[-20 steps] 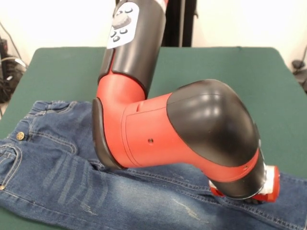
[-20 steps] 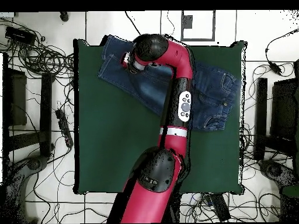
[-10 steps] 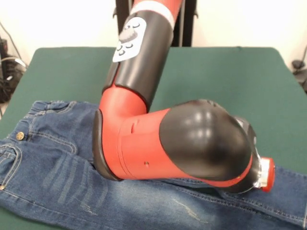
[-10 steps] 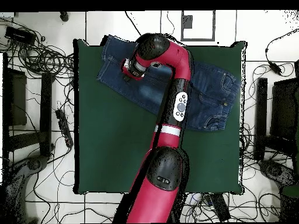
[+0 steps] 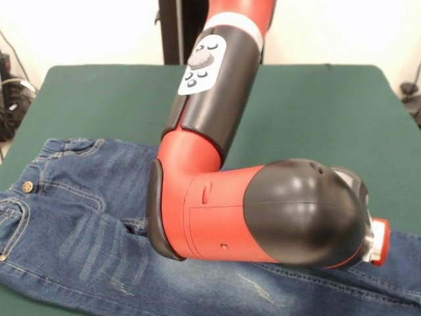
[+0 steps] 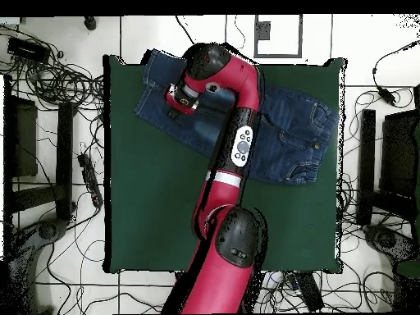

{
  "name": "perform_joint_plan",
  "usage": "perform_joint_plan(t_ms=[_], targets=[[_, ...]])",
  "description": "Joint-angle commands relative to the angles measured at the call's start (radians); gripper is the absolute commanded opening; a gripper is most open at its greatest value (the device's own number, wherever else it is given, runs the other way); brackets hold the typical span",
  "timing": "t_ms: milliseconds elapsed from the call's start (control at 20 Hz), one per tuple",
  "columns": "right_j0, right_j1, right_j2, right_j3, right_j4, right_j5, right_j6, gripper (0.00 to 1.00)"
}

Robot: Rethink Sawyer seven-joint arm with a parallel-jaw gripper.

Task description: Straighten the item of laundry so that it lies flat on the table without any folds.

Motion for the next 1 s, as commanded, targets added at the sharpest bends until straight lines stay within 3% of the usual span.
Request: perform_joint_plan(t_ms=[50, 300, 500, 700, 1000], targets=[[0.018, 0.093, 0.101, -0.023, -0.14, -0.142, -0.404, 0.0], [0.003, 0.09, 0.05, 0.013, -0.106, -0.241, -0.404, 0.0], [-0.01, 0.076, -0.004, 0.06, -0.02, -0.285, -0.385, 0.0], [-0.012, 0.048, -0.006, 0.077, 0.03, -0.205, -0.358, 0.0], [-0.04, -0.035, -0.043, 0.155, 0.188, -0.051, -0.237, 0.0]])
